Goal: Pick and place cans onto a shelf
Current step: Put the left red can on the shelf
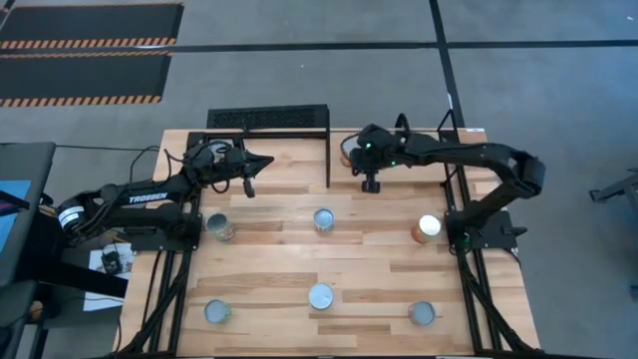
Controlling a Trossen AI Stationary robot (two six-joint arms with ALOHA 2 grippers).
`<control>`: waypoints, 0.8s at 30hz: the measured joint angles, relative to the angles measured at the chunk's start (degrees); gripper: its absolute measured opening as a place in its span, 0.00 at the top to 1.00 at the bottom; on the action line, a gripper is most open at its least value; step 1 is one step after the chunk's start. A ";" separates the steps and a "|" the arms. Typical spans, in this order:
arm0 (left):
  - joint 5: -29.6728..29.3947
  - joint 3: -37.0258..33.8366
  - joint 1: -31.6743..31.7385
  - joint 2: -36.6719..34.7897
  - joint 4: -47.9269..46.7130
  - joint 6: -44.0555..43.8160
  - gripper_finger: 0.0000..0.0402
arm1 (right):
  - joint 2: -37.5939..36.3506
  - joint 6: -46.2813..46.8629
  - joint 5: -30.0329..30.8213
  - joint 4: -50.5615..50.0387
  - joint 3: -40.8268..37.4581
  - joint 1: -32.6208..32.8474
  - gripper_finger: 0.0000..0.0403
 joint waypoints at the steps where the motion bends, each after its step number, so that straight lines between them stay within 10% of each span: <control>1: -0.02 0.00 0.00 0.00 -0.08 -0.04 1.00 | 0.93 0.56 -0.06 -0.17 -0.02 0.23 0.97; 24: -0.58 0.02 -0.02 0.00 -0.31 -0.44 1.00 | 11.30 6.29 5.50 14.95 0.11 -6.83 0.97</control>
